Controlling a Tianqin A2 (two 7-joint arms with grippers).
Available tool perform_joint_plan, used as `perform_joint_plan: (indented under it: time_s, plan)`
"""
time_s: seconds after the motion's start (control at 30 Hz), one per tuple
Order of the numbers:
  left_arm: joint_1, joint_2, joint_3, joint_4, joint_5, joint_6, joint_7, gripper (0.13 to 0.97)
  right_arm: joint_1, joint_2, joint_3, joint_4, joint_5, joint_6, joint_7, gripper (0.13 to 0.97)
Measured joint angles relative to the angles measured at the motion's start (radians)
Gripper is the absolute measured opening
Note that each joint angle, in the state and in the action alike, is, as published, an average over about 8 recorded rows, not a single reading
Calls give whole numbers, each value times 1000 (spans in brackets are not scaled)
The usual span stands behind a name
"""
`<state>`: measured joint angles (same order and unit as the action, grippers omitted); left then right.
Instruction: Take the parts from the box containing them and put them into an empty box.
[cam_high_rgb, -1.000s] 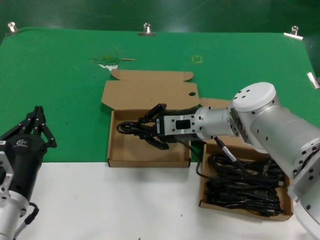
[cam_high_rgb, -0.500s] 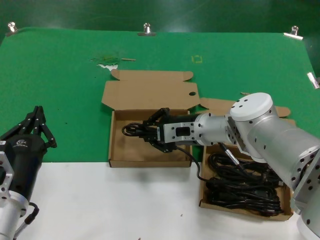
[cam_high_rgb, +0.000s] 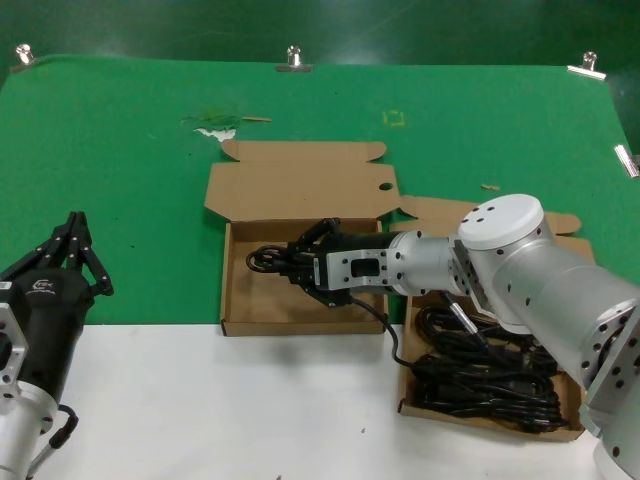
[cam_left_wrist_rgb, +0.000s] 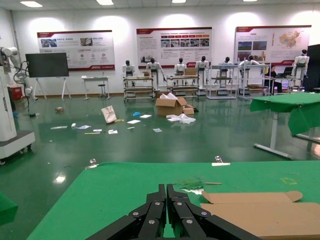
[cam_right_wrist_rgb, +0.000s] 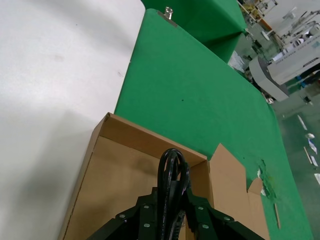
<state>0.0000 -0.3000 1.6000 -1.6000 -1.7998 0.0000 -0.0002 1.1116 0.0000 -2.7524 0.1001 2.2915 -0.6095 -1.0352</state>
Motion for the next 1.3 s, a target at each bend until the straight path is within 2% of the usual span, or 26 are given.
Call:
perform_joint_plan:
  time_s: [0.27, 0.57, 0.87, 1.1, 1.17, 1.3]
  plan:
    - [0, 0, 0, 0, 0, 0, 0, 151, -6, 0, 0, 7, 16, 9, -22, 238]
    - [0, 0, 0, 0, 0, 0, 0, 151, -9, 0, 0, 13, 36, 13, -42, 285]
    - [0, 0, 0, 0, 0, 0, 0, 152, -8, 0, 0, 13, 40, 15, -51, 398]
    - [0, 0, 0, 0, 0, 0, 0, 174, -13, 1, 5, 20, 38, 18, -47, 553]
    - [0, 0, 0, 0, 0, 0, 0, 185, -23, 4, 15, 32, 34, 23, -38, 576]
    - [0, 0, 0, 0, 0, 0, 0, 210, -58, 13, 51, 80, 17, 42, -3, 672]
